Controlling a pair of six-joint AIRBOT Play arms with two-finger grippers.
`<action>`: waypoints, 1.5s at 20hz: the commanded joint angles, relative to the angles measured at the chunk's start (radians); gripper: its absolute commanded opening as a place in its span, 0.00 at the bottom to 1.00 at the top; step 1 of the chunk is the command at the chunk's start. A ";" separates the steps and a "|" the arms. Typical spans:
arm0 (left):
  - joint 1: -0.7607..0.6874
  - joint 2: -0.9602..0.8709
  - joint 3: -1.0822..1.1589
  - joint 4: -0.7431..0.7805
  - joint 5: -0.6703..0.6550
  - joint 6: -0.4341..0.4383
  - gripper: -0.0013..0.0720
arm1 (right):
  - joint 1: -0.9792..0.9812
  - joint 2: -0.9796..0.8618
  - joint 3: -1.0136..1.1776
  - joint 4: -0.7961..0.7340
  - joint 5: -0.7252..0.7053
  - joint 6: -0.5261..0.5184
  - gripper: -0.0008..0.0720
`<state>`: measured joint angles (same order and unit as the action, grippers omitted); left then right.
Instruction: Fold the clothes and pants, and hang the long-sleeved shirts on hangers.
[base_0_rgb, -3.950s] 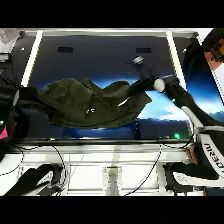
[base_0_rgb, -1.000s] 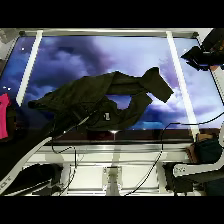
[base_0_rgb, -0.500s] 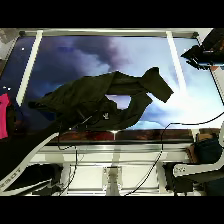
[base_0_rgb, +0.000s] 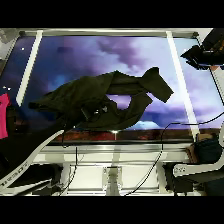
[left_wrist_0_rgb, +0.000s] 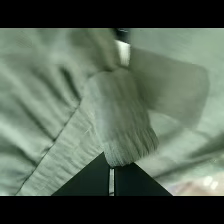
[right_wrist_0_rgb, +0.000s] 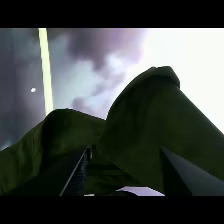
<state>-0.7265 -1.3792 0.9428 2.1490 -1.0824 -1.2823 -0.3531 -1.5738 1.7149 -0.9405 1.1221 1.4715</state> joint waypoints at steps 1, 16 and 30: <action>-0.004 0.061 0.045 0.123 0.051 -0.268 0.06 | 0.000 0.000 0.001 -0.001 0.012 0.000 0.49; 0.777 -0.138 0.555 0.154 0.450 -0.599 0.06 | 0.432 0.002 0.000 0.014 0.255 -0.019 0.03; 0.863 -0.542 0.904 0.109 0.876 -1.129 0.44 | 0.612 0.002 0.006 -0.130 0.085 -0.019 0.50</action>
<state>0.1127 -1.9198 1.8362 2.2833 -0.2539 -2.1311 0.2607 -1.5719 1.7203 -1.0653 1.2526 1.4525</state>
